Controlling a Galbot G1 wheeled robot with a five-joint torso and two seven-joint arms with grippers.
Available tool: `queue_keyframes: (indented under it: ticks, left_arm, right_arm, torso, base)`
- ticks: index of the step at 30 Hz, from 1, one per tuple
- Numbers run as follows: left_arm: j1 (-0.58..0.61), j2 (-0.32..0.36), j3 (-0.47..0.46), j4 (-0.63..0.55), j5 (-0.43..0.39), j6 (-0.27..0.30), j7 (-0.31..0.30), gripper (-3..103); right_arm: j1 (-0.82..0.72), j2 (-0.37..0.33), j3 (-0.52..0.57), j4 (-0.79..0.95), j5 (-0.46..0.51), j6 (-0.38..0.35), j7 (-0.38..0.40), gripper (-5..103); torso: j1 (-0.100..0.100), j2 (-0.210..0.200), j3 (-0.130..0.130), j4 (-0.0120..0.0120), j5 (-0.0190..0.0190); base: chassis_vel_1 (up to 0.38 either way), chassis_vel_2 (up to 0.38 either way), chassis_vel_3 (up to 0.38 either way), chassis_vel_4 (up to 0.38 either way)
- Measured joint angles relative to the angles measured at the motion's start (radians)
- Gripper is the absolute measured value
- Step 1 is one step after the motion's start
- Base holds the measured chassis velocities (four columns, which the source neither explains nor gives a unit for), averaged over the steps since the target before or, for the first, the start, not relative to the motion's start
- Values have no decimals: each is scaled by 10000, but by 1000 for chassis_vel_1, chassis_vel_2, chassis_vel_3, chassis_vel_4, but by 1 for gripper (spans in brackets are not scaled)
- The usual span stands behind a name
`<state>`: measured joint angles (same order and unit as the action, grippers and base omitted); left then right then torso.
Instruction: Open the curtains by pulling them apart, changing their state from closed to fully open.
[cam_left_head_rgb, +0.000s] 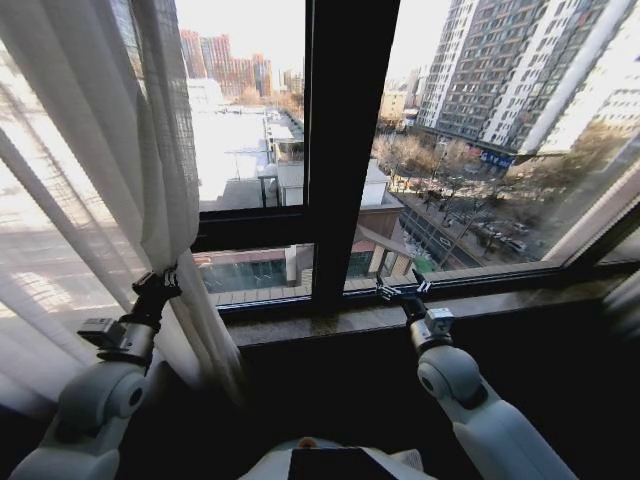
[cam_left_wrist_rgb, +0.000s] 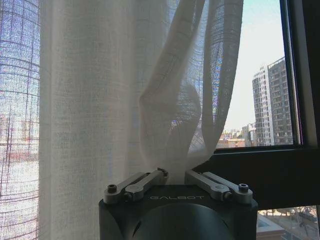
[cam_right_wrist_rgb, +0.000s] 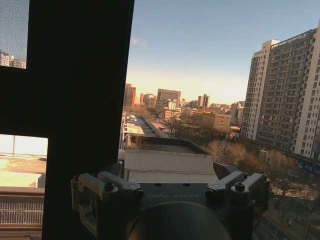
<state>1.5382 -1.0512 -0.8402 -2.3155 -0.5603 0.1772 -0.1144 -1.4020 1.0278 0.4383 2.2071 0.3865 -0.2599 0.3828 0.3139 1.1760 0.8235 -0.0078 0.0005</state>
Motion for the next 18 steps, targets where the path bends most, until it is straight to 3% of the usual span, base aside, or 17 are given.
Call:
queue_keyframes:
  ticks: [14,16,18]
  left_arm:
    - [106,-196,-166,-50,-15,-77,70,0]
    - [113,-272,-271,-114,-56,-105,78,0]
    - [111,-285,-279,-117,-72,-106,81,0]
  right_arm:
    - [-653,983,181,606,-779,-257,-157,100]
    - [-854,1549,239,637,-1609,191,-622,100]
    - [-871,1666,260,661,-1762,233,-681,100]
  torso:
    - [0,0,0,2,-2]
    - [0,0,0,2,-3]
    - [0,0,0,2,-4]
  base:
    - [0,0,0,0]
    - [0,0,0,0]
    - [0,0,0,0]
